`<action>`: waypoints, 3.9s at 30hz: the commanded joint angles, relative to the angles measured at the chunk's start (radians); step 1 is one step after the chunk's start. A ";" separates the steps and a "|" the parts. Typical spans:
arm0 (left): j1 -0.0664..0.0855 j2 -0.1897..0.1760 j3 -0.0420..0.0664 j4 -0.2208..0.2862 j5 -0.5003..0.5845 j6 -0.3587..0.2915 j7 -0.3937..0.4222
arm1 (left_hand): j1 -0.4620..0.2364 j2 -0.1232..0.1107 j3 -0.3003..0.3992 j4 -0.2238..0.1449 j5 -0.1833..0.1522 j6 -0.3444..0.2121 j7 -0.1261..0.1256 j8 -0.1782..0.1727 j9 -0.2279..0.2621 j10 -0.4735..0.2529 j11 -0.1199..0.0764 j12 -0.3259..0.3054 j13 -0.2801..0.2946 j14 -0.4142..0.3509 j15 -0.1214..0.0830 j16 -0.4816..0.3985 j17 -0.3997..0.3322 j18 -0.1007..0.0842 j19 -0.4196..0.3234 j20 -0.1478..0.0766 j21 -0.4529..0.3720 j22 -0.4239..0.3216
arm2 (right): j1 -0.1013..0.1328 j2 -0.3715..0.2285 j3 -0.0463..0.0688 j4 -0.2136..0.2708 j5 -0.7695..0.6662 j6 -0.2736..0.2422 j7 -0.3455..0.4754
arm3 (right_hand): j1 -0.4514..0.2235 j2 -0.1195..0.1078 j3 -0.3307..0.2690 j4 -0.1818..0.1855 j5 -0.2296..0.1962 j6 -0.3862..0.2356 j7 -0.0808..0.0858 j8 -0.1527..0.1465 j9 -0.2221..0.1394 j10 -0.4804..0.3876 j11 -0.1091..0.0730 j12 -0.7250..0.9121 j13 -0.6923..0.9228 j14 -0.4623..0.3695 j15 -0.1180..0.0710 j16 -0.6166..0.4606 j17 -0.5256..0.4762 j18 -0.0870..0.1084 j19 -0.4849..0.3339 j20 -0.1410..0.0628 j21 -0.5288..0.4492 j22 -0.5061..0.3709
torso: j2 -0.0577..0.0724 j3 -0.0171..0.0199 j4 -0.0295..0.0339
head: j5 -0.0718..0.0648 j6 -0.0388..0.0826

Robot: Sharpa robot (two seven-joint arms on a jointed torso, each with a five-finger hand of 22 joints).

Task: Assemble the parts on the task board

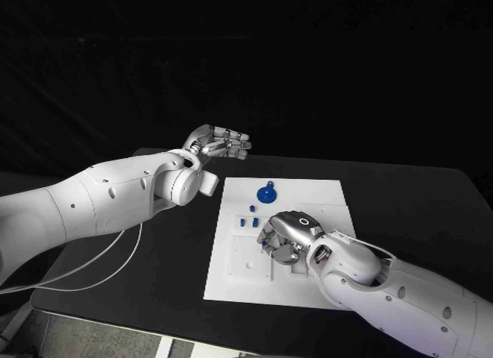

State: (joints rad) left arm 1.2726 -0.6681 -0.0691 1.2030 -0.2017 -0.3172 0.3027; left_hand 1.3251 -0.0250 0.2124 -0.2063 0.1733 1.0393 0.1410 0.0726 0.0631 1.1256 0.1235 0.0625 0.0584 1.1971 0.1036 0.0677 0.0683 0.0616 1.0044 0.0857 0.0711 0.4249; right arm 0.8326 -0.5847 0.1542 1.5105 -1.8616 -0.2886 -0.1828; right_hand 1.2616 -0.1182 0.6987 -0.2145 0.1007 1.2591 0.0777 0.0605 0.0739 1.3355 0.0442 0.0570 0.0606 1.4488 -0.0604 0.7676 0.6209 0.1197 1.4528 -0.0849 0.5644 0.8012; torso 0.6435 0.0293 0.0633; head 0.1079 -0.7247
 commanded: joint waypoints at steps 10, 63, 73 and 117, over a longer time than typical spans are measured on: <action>0.002 0.003 0.001 0.000 0.006 0.016 0.010 | -0.002 0.011 -0.023 0.013 -0.034 -0.006 0.002 -0.002 -0.001 -0.002 0.004 -0.004 -0.001 -0.002 0.002 -0.003 0.002 -0.008 0.008 0.002 0.003 -0.013 | -0.006 0.008 -0.007 -0.010 -0.027 0.008 0.001 | 0.004 0.004 0.003 -0.008 0.006 0.007 0.002 0.003 0.001 0.024 -0.018 0.003 0.001 0.002 -0.007 0.007 -0.002 0.014 0.006 -0.004 -0.008 0.007 | 0.000 -0.0002 -0.0004 | 0.006 -0.002; 0.002 0.006 0.001 -0.005 0.005 0.023 0.001 | 0.012 0.016 -0.048 0.020 -0.034 -0.009 0.003 -0.003 -0.001 -0.005 0.004 -0.004 -0.001 -0.004 0.002 -0.003 0.002 -0.009 0.018 0.002 0.007 -0.072 | -0.007 0.009 -0.037 -0.027 -0.037 0.053 -0.028 | -0.043 -0.057 -0.195 0.043 0.007 -0.105 0.009 0.002 -0.010 -0.157 0.026 0.003 -0.001 0.003 0.024 0.004 -0.017 0.032 0.030 0.025 -0.083 0.014 | 0.000 -0.0004 -0.0016 | 0.017 -0.006; 0.002 0.000 0.001 -0.004 0.005 0.024 -0.002 | 0.012 0.016 -0.048 0.020 -0.034 -0.009 0.003 -0.003 -0.001 -0.005 0.004 -0.004 -0.001 -0.004 0.002 -0.003 0.002 -0.009 0.018 0.002 0.007 -0.072 | -0.006 -0.010 -0.038 0.007 -0.027 -0.017 -0.041 | 0.028 -0.058 -0.328 0.070 0.008 -0.152 0.006 0.002 -0.011 -0.224 0.045 0.002 -0.002 0.002 0.037 0.015 -0.029 0.052 0.050 0.041 -0.113 -0.006 | 0.000 0.0007 -0.0009 | 0.014 -0.004; 0.002 -0.004 0.000 -0.008 0.004 0.037 -0.006 | 0.016 0.017 -0.050 0.019 -0.033 -0.010 0.003 -0.002 -0.001 -0.005 0.005 -0.004 -0.001 -0.004 0.002 -0.003 0.002 -0.008 0.020 0.002 0.008 -0.083 | 0.034 -0.152 0.194 0.033 0.053 0.220 -0.098 | 0.065 -0.076 -0.425 0.127 0.012 -0.208 -0.008 0.002 -0.011 -0.257 0.054 0.003 -0.002 -0.005 0.045 0.056 -0.041 0.069 0.051 0.051 -0.103 0.010 | 0.000 0.0009 0.0006 | -0.057 0.025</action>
State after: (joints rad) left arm 1.2728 -0.6740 -0.0699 1.1936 -0.2014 -0.2956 0.2921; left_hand 1.3316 -0.0104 0.1670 -0.1886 0.1424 1.0358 0.1445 0.0726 0.0630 1.1220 0.1271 0.0625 0.0584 1.1971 0.1036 0.0677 0.0684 0.0616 1.0167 0.0874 0.0752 0.3427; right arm 0.8660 -0.7383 0.3486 1.5466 -1.7962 -0.1454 -0.2730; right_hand 1.3178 -0.1909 0.2773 -0.0879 0.1095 1.0559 0.0703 0.0675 0.0636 1.0845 0.0947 0.0643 0.0583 1.4443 -0.0249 0.8180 0.5804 0.1725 1.4683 -0.0406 0.4666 0.8120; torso 0.6441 0.0303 0.0633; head 0.0505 -0.6988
